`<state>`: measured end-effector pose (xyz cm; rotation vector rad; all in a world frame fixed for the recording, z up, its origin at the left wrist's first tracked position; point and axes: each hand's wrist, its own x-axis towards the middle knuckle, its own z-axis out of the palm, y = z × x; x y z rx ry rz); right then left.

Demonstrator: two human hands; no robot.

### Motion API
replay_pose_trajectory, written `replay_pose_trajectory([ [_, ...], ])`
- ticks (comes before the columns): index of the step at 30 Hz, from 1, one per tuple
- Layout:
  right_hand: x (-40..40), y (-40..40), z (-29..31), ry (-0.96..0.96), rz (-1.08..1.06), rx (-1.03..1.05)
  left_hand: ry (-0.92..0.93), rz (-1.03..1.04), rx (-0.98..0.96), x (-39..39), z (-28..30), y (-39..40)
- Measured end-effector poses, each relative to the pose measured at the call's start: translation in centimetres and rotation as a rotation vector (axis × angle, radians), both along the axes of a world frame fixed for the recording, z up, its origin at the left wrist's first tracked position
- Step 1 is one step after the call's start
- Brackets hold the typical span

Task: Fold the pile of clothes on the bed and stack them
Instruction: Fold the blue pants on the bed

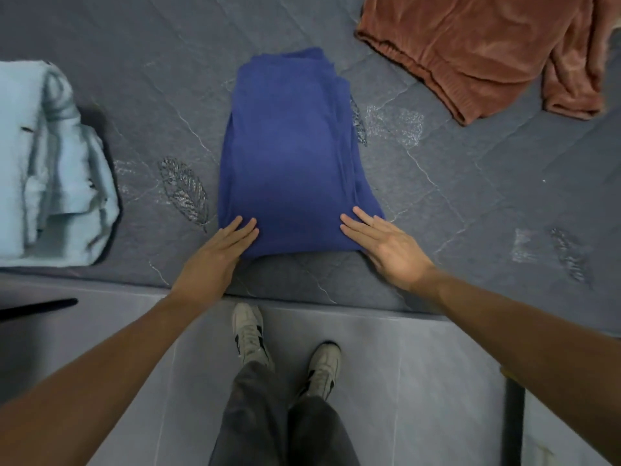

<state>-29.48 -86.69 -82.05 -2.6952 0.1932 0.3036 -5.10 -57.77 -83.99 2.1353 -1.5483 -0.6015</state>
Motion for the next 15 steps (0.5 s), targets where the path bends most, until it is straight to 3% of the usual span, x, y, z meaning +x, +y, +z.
replay_pose_trajectory([
  [7,3.7,-2.8,1.7,-0.001,-0.486,0.324,0.278,0.411,-0.079,4.2,1.7,-3.8],
  [10,6.1,-5.0,2.6,-0.011,-0.612,0.428,0.381,0.421,-0.023,6.8,2.2,-6.2],
  [15,11.0,-8.6,3.8,-0.015,-0.704,0.548,0.373,0.399,0.0,11.4,3.2,-10.9],
])
